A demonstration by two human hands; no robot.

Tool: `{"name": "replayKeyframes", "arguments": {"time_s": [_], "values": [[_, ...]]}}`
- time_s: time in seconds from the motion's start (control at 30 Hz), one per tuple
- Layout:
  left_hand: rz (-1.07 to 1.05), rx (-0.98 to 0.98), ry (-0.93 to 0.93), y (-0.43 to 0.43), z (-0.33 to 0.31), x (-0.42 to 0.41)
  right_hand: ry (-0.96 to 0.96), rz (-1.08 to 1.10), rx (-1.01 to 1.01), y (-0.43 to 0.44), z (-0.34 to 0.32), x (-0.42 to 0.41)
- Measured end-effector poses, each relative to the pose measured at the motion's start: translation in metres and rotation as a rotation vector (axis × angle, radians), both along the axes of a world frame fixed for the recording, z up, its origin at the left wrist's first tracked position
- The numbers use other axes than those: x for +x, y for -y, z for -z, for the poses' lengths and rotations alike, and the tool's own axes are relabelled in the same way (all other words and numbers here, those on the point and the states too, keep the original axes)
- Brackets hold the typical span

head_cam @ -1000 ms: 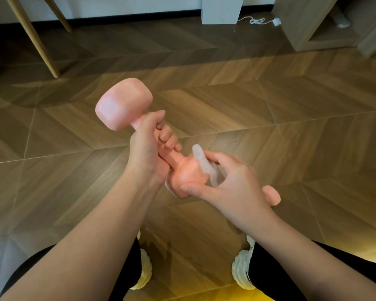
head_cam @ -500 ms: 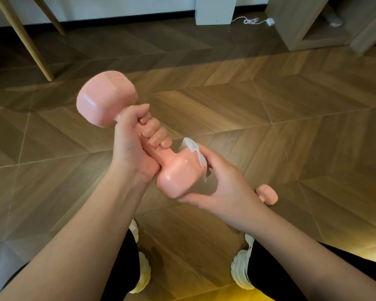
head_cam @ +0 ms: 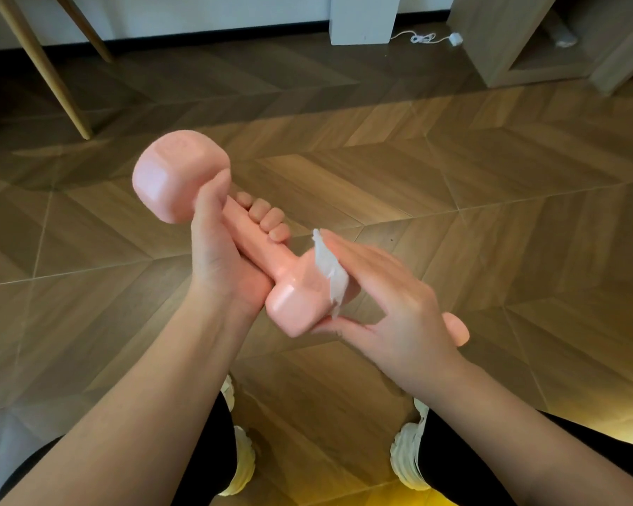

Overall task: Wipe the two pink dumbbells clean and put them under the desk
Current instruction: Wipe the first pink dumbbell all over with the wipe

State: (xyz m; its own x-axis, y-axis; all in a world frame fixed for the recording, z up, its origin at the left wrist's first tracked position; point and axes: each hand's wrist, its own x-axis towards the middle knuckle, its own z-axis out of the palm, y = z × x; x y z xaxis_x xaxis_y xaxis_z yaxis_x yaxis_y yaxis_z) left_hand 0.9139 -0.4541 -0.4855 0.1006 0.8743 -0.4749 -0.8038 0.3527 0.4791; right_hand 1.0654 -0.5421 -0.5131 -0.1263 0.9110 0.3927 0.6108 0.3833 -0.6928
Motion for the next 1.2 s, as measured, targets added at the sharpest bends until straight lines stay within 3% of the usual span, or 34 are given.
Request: {"name": "replayKeyframes", "arguments": {"time_s": [0.13,0.27,0.4,0.67,0.9,1.1,1.2], "values": [[-0.056,-0.100,0.006,0.001,0.002,0.005,0.121,-0.041,0.120,-0.001,0.001,0.001],[-0.015,-0.111,0.011,-0.002,0.004,0.004,0.125,-0.010,-0.016,-0.004,0.008,0.006],[0.029,-0.116,0.103,0.000,0.005,0.002,-0.029,-0.085,-0.138,-0.001,0.000,0.004],[0.241,-0.179,-0.084,-0.004,0.002,0.005,0.099,-0.102,0.031,-0.002,0.002,0.004],[0.240,-0.235,-0.151,-0.005,0.006,0.002,0.245,-0.205,0.236,-0.002,0.005,0.000],[0.161,-0.297,-0.116,-0.006,0.006,0.001,0.184,-0.079,0.132,-0.003,0.003,0.008],[0.127,-0.303,-0.147,-0.006,0.009,0.000,0.258,-0.151,0.206,-0.001,0.003,0.001]]}}
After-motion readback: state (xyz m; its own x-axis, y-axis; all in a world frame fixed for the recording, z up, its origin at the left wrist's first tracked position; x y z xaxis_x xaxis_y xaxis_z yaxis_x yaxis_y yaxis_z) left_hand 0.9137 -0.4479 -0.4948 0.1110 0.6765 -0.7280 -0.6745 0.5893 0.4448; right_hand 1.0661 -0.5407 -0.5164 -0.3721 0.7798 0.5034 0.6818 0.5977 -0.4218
